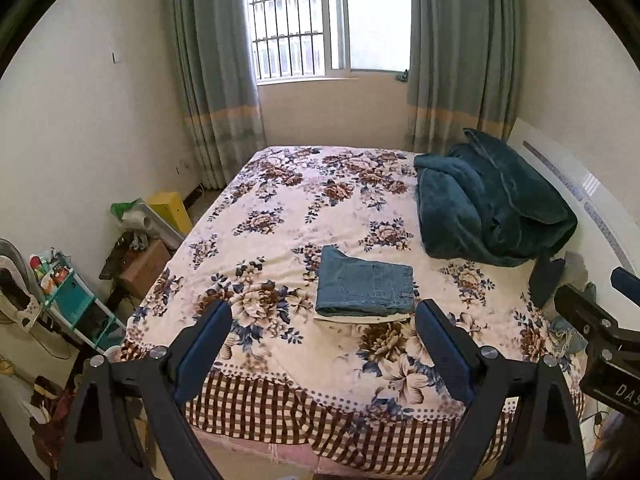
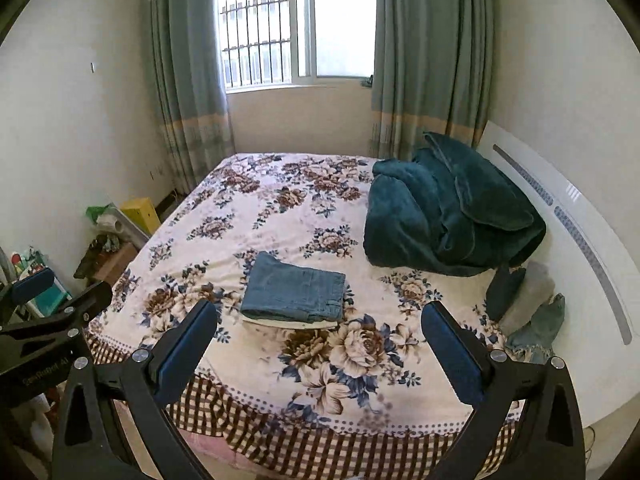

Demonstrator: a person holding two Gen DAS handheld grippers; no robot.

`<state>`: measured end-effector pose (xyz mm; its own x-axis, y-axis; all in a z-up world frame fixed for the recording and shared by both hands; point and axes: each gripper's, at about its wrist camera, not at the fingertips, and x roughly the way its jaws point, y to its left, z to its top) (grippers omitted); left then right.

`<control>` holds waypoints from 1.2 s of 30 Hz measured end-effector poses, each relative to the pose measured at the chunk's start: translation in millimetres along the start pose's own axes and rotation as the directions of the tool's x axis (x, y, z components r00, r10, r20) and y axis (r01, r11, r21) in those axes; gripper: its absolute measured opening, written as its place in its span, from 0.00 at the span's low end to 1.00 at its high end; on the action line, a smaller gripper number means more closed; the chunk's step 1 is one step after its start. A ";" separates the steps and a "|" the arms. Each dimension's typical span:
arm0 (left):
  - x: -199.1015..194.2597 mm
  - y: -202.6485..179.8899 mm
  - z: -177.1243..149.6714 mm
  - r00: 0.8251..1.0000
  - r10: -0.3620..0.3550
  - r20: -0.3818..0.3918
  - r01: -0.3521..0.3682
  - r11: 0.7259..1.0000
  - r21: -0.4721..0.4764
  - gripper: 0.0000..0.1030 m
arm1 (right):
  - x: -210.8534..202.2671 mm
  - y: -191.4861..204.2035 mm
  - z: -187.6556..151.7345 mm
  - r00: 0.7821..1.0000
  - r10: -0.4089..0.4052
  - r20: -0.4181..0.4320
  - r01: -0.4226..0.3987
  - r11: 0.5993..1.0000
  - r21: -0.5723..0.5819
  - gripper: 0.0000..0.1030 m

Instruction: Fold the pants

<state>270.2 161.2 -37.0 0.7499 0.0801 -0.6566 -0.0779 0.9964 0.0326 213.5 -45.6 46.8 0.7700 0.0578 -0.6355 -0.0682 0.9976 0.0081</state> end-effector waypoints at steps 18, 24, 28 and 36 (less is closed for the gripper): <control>-22.7 17.9 -11.3 0.999 0.039 0.034 -0.038 0.999 -0.039 1.00 | -14.0 9.0 2.7 1.000 -0.014 0.013 0.014 1.000 0.009 1.00; -22.9 19.1 -13.5 0.998 0.041 0.043 -0.040 0.998 -0.042 1.00 | -8.4 6.9 1.7 1.000 -0.012 -0.003 0.012 1.000 0.007 1.00; -26.0 17.7 -17.6 0.998 0.047 0.043 -0.045 0.998 -0.047 1.00 | -6.9 4.1 -0.7 1.000 -0.013 -0.005 0.013 1.000 0.009 1.00; -33.5 15.8 -20.5 0.998 0.048 0.037 -0.046 0.998 -0.047 1.00 | -6.3 3.7 -3.7 1.000 -0.011 -0.009 0.011 1.000 0.009 1.00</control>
<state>230.3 173.8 -30.0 0.7693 0.1283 -0.6258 -0.1430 0.9893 0.0270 206.0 -42.4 48.0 0.7649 0.0461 -0.6425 -0.0538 0.9985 0.0077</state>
